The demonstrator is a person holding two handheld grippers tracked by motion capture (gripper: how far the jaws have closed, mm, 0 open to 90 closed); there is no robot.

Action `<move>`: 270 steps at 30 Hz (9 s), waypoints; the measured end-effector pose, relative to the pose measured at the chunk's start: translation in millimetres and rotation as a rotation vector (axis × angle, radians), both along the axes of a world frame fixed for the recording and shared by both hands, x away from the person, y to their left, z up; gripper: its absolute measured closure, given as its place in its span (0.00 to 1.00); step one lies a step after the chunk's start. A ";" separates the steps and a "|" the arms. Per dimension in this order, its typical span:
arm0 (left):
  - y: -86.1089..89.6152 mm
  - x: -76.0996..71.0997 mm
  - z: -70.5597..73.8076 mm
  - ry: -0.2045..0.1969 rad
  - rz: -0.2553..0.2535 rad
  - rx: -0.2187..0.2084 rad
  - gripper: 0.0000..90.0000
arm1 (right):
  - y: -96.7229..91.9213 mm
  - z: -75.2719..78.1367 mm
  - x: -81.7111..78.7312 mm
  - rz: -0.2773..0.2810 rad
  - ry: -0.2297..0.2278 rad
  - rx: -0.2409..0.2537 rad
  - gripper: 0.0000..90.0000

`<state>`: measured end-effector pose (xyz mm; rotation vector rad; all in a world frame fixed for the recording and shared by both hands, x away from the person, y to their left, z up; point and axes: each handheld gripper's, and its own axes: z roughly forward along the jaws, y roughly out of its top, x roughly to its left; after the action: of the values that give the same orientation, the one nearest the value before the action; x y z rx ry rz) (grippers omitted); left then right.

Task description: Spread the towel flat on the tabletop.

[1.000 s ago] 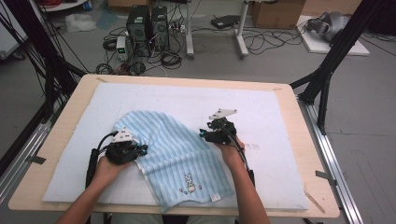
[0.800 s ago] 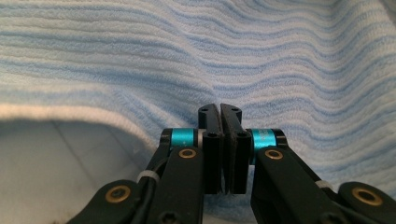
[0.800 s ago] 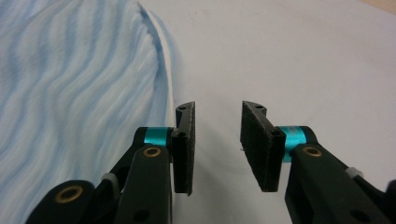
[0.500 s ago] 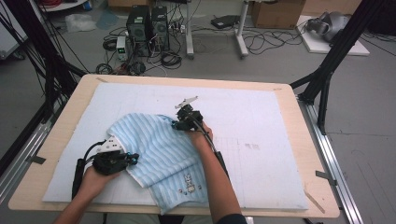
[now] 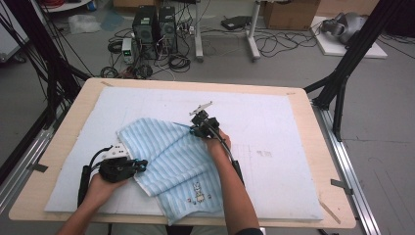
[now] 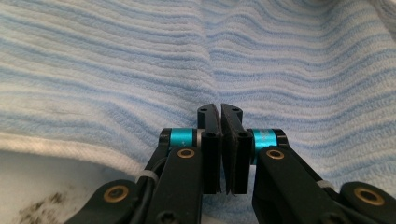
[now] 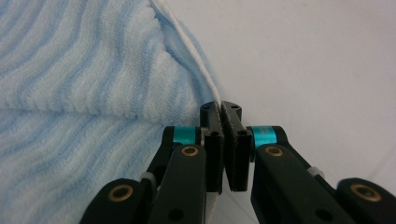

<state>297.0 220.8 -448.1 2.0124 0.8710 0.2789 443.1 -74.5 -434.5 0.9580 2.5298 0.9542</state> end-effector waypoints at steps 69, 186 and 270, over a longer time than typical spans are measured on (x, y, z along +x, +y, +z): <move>-12.1 53.0 1.6 -0.007 0.101 0.057 0.96 | -75.6 28.2 -21.4 -0.127 -0.082 0.113 0.70; -65.5 117.4 11.0 0.047 0.200 0.043 0.52 | -106.9 -0.1 -36.9 -0.240 0.042 0.036 0.47; -71.8 152.5 -2.5 -0.022 0.248 0.067 0.96 | -106.6 -7.9 2.1 -0.364 -0.106 0.014 0.95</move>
<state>449.5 149.0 -450.6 1.9583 1.1113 0.4742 445.3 -181.1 -442.4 1.2786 2.1621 0.8840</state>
